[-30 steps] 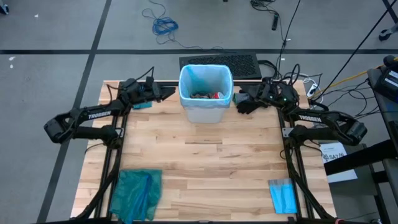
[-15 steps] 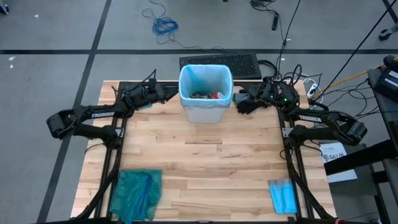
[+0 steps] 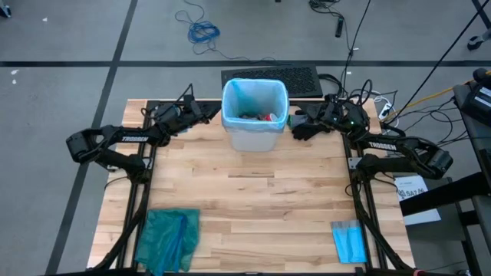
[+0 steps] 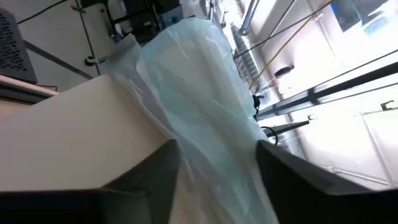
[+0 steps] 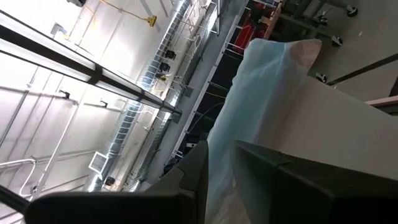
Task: Place trash/remove bag and relplace
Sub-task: Remove the light blue trash bag from the white trash bin
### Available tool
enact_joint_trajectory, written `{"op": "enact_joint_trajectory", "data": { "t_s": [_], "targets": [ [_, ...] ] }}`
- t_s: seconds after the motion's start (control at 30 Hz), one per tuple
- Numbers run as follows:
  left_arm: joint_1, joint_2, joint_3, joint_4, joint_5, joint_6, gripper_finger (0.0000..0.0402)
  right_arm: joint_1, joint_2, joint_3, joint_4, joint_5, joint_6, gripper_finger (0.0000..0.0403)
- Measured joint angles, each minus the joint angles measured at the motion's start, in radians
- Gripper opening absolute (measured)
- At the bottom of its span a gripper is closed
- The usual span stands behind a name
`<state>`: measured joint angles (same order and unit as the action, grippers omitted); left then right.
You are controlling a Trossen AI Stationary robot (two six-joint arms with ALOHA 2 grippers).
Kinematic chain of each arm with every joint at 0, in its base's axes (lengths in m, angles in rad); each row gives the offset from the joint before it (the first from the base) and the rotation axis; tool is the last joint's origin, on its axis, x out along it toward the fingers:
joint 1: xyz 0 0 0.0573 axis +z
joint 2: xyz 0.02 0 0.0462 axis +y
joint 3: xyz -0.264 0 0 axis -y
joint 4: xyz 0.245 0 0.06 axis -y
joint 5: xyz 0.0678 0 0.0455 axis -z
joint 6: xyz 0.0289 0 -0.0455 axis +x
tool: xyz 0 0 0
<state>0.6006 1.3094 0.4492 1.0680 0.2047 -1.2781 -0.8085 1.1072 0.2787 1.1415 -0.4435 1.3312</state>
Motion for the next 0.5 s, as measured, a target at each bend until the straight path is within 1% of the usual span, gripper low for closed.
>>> {"op": "enact_joint_trajectory", "data": {
  "t_s": [0.07,0.23,0.27,0.3,0.5],
  "targets": [
    [-0.001,0.0,0.0,0.007,0.0,0.0,0.016,0.0,0.0,0.0,0.0,0.0,0.0,0.0064],
    [-0.001,0.0,0.0,0.089,0.0,0.0,0.004,0.0,0.0,0.0,-0.001,0.0,-0.004,0.0064],
    [-0.001,0.0,0.0,0.102,0.0,0.0,0.0021,0.0,0.0,0.0,-0.001,0.0,-0.004,0.0064],
    [-0.001,0.0,0.0,0.117,0.001,0.0,0.0011,0.0,0.0,0.0,-0.001,0.0,-0.004,0.0064],
    [0.0,0.0,0.006,0.203,0.002,-0.022,0.0002,0.0,0.0,0.0,-0.001,0.0,-0.006,0.0064]
  ]
}}
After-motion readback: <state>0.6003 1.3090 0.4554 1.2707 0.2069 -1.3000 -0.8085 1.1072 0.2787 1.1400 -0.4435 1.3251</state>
